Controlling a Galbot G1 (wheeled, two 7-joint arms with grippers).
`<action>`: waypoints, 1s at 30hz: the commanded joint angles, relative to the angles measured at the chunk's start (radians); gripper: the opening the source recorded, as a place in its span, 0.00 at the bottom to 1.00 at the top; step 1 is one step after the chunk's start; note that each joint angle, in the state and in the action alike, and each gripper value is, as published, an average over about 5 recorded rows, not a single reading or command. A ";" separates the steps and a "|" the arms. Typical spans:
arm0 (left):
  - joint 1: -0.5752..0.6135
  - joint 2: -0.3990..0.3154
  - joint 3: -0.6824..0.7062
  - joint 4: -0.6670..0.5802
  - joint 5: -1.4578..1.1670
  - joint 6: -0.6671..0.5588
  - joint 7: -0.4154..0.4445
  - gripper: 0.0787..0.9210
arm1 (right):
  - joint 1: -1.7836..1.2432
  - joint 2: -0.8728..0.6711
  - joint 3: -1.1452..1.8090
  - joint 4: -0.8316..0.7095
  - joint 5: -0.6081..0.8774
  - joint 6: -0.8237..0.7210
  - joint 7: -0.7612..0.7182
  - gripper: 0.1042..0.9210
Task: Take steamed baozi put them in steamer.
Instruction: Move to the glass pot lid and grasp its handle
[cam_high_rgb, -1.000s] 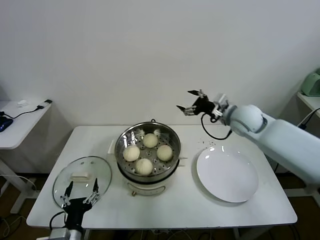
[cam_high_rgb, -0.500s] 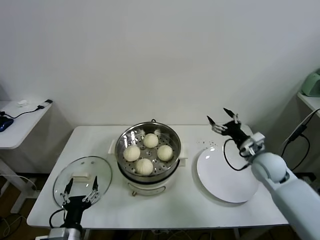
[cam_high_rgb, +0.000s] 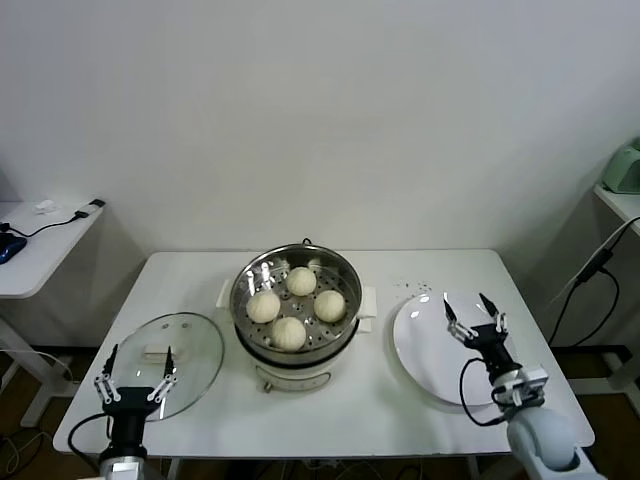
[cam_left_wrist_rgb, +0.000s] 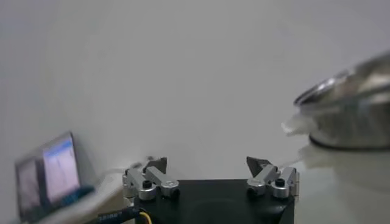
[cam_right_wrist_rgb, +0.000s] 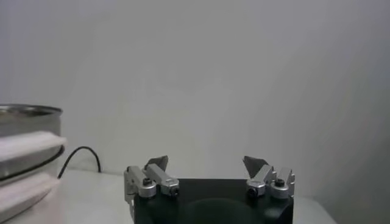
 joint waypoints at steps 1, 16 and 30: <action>0.005 0.088 -0.032 0.152 0.675 0.011 -0.153 0.88 | -0.103 0.129 0.027 -0.020 -0.124 0.030 0.008 0.88; -0.141 0.128 -0.035 0.370 0.920 0.168 -0.180 0.88 | -0.111 0.135 -0.008 -0.019 -0.182 0.010 0.004 0.88; -0.268 0.122 -0.004 0.475 0.946 0.183 -0.173 0.88 | -0.143 0.144 0.005 0.007 -0.185 0.011 0.006 0.88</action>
